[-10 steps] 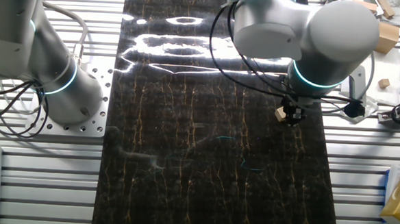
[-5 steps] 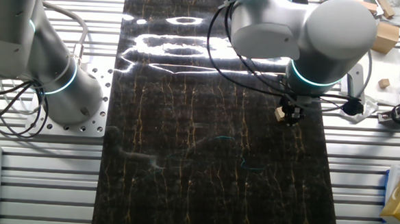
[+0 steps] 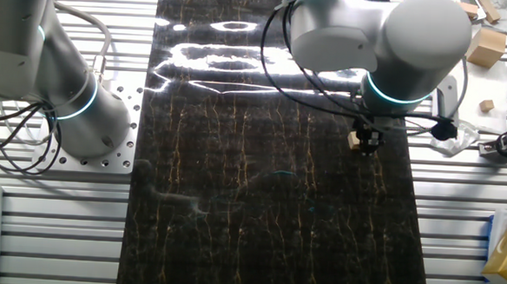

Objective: Hold a small block with the gripper and sweep it from left to right on the table

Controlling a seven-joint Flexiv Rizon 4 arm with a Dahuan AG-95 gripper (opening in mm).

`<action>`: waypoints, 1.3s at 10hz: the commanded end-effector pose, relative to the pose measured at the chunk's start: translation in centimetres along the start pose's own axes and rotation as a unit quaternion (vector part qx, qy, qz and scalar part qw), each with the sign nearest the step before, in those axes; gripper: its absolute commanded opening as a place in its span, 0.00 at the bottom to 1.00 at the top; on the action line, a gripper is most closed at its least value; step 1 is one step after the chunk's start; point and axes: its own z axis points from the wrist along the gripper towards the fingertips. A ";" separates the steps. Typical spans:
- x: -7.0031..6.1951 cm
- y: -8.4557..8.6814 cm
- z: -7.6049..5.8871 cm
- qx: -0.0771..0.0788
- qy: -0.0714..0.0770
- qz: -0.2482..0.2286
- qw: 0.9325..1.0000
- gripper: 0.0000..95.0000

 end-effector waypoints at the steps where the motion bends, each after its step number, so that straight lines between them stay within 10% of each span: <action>1: 0.1 0.1 0.1 0.001 -0.003 0.000 1.000 0.60; 13: 0.4 1.5 0.2 0.004 -0.002 0.006 1.000 0.60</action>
